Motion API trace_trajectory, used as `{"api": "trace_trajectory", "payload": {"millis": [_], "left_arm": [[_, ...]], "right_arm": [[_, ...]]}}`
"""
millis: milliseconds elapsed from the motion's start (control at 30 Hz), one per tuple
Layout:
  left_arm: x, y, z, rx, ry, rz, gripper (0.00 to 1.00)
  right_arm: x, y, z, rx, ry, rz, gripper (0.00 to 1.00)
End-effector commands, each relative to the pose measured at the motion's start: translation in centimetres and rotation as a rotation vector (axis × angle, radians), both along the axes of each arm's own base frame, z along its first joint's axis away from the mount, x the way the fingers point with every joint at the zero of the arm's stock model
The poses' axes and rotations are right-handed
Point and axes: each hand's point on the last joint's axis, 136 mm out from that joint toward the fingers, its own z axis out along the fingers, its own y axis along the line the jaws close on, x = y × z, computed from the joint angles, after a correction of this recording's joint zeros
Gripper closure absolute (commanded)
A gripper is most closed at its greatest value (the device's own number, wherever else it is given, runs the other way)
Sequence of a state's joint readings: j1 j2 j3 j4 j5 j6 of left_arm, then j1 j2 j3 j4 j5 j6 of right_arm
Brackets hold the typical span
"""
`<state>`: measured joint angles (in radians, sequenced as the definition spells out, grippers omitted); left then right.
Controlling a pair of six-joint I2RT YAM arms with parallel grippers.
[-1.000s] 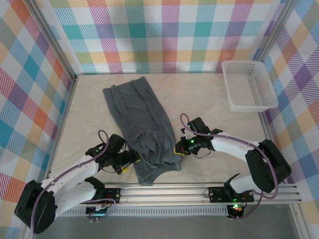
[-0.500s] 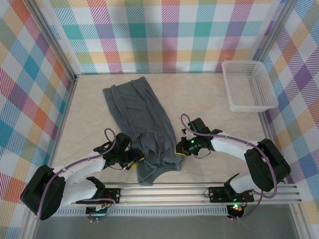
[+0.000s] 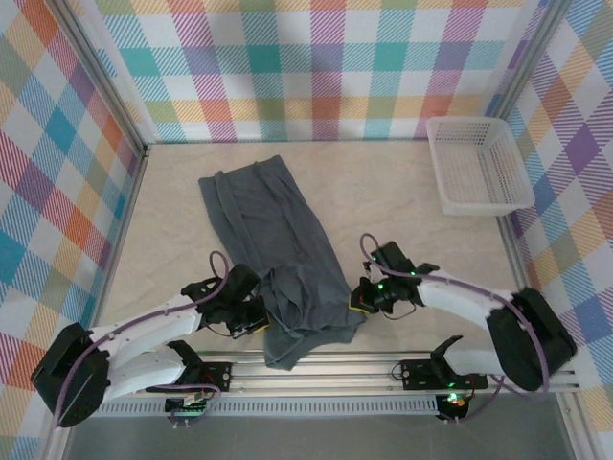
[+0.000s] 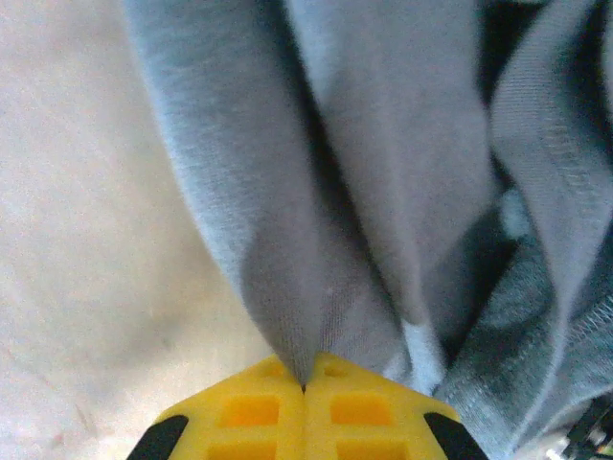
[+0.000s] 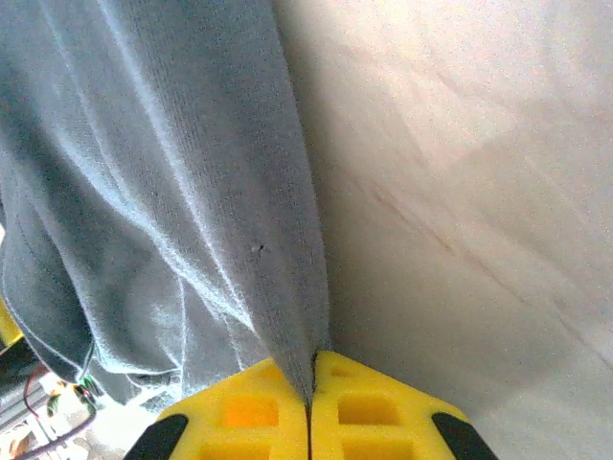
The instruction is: Fold the inside-out t-shirt
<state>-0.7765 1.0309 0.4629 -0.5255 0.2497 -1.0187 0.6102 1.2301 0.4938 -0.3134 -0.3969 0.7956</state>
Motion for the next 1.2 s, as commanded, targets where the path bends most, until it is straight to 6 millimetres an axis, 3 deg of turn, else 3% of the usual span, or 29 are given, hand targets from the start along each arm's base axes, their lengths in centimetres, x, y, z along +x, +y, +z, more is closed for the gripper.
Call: {"api": "trace_trajectory", "payload": {"millis": [0,100,200,367,500,733,867,900,967,1000,1067,1167], "left_arm": [[-1.9,1.0,0.7,0.049,0.016,0.001,1.0],[-1.0,0.7,2.7,0.036,-0.044,0.017,1.0],[1.2,1.1,5.7,0.058,-0.13,0.02,1.0],[6.9,3.1,10.2,0.027,-0.246,0.1,1.0],[13.1,5.3,13.6,-0.005,-0.353,0.159,1.0],[25.0,10.2,15.1,0.051,-0.473,0.273,1.0],[30.0,14.7,14.3,0.108,-0.5,0.392,0.98],[31.0,16.0,14.0,0.121,-0.511,0.424,0.89],[32.4,17.7,13.4,0.142,-0.521,0.46,0.57],[32.9,18.1,13.2,0.129,-0.516,0.461,0.49],[32.7,18.0,13.3,0.093,-0.516,0.455,0.41],[30.4,17.2,12.8,0.055,-0.511,0.454,0.4]], "right_arm": [[-1.7,-1.4,1.6,-0.014,0.003,-0.019,0.95],[-0.6,-1.2,5.4,-0.018,-0.072,0.011,0.95],[1.9,-0.1,8.8,-0.026,-0.147,0.036,0.95],[8.8,3.9,13.1,0.009,-0.298,0.076,0.96],[15.8,7.8,16.1,0.024,-0.414,0.113,0.97],[27.9,12.9,17.8,0.085,-0.521,0.094,0.94],[33.6,15.2,16.5,0.101,-0.544,0.11,0.8],[34.9,15.4,16.5,0.092,-0.561,0.117,0.66],[36.4,15.3,17.0,0.078,-0.578,0.127,0.44],[36.7,14.9,17.5,0.081,-0.582,0.131,0.37],[36.5,13.4,17.8,0.059,-0.562,0.134,0.3],[34.3,10.8,15.9,-0.018,-0.462,0.158,0.3]]}}
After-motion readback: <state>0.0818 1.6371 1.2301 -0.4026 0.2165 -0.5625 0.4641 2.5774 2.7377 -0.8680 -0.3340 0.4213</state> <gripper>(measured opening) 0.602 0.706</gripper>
